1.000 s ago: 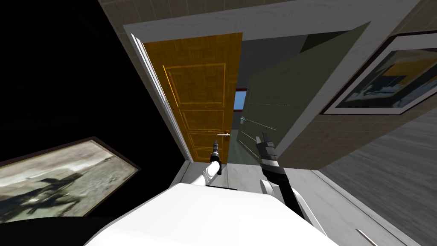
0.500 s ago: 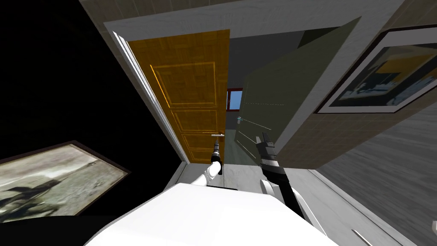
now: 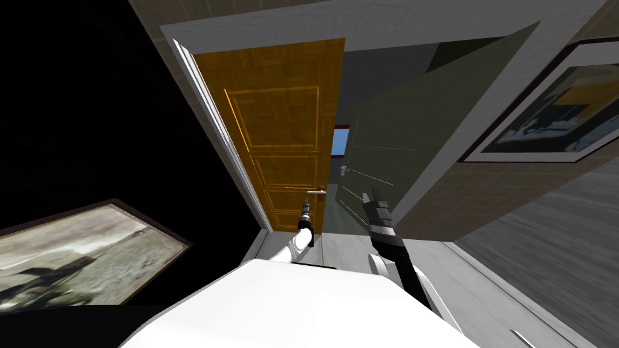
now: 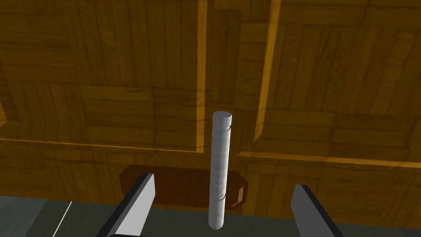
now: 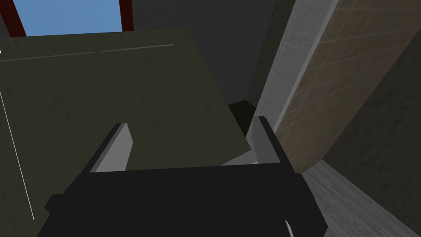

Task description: Push the door open

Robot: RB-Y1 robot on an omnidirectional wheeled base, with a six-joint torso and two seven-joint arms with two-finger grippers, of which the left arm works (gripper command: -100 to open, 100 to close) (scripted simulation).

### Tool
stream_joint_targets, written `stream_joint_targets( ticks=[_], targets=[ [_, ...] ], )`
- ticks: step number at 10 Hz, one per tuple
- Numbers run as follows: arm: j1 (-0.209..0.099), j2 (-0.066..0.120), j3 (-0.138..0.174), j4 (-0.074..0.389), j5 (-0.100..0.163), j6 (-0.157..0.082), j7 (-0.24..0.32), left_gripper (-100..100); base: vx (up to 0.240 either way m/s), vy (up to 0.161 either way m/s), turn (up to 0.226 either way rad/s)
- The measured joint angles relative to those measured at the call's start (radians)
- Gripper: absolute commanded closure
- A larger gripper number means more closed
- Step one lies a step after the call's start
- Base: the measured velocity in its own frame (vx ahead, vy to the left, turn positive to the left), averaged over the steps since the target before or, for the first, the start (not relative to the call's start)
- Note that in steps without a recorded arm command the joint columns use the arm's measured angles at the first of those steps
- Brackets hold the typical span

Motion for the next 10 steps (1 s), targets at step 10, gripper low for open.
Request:
stream_joint_targets(
  ticks=[10],
  targets=[
    [0.007,0.07,0.003,0.008,0.035,0.1,-0.045,-100,0.097,0.136,-0.119]
  ],
)
